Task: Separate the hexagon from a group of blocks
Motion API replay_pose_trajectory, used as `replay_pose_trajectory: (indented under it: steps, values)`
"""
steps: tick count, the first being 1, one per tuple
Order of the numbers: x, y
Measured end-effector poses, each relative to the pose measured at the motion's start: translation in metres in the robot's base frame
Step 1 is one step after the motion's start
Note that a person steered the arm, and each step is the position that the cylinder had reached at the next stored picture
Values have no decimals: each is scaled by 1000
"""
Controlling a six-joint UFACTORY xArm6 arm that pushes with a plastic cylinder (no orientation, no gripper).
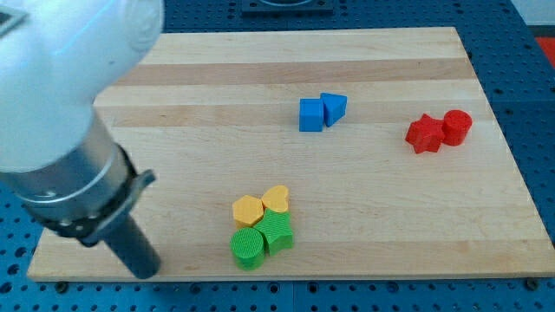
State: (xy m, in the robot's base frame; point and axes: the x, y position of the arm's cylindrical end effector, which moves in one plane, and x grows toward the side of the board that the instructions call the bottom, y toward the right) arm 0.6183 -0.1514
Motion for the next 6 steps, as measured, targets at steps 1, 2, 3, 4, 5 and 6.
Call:
replay_pose_trajectory:
  steps: [1, 2, 3, 4, 5, 6]
  values:
    - [1, 73]
    - [1, 126]
    - [-8, 150]
    - [-9, 149]
    - [1, 142]
    - [-9, 127]
